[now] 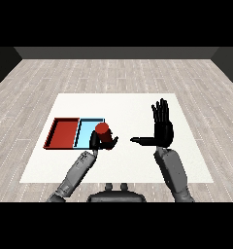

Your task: Pick the red can and put it in the red box

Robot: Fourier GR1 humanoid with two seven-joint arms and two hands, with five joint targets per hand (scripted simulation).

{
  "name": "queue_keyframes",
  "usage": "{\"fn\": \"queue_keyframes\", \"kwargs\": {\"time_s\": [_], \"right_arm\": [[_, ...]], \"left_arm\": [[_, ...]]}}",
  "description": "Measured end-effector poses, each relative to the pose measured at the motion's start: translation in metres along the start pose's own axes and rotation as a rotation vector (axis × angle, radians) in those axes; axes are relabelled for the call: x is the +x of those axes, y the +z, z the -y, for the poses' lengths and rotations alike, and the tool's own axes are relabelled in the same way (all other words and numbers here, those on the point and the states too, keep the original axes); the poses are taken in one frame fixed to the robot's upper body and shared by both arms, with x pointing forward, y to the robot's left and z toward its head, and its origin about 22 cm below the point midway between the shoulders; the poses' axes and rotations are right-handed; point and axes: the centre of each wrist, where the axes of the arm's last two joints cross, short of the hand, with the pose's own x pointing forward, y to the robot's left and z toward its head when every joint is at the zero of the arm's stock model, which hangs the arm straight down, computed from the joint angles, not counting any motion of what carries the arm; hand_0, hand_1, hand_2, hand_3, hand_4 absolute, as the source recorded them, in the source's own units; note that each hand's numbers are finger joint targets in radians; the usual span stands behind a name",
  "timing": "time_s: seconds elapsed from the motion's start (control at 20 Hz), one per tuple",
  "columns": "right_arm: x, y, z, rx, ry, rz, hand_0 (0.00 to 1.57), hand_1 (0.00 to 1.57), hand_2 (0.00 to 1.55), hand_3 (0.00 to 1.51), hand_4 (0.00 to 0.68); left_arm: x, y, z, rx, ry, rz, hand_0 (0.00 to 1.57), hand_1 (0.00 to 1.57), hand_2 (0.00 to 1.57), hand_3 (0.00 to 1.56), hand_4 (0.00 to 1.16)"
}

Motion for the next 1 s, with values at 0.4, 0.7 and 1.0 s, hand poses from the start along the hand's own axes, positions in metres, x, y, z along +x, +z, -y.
{"fn": "queue_keyframes", "kwargs": {"time_s": [0.4, 0.7, 1.0], "right_arm": [[-0.023, 0.030, 0.058, -0.082, 0.076, -0.070, 0.00, 0.00, 0.00, 0.00, 0.000], [-0.042, 0.072, 0.092, -0.109, 0.138, -0.166, 0.00, 0.00, 0.00, 0.00, 0.000], [-0.062, 0.086, 0.097, -0.134, 0.145, -0.231, 0.00, 0.00, 0.00, 0.00, 0.000]], "left_arm": [[0.024, -0.015, -0.058, 0.070, -0.125, 0.035, 1.57, 1.57, 1.55, 1.42, 1.12], [0.034, -0.026, -0.095, 0.134, -0.243, 0.028, 1.57, 1.57, 1.55, 1.43, 1.13], [0.030, -0.057, -0.142, 0.202, -0.401, -0.043, 1.53, 1.53, 1.46, 1.44, 1.08]]}}
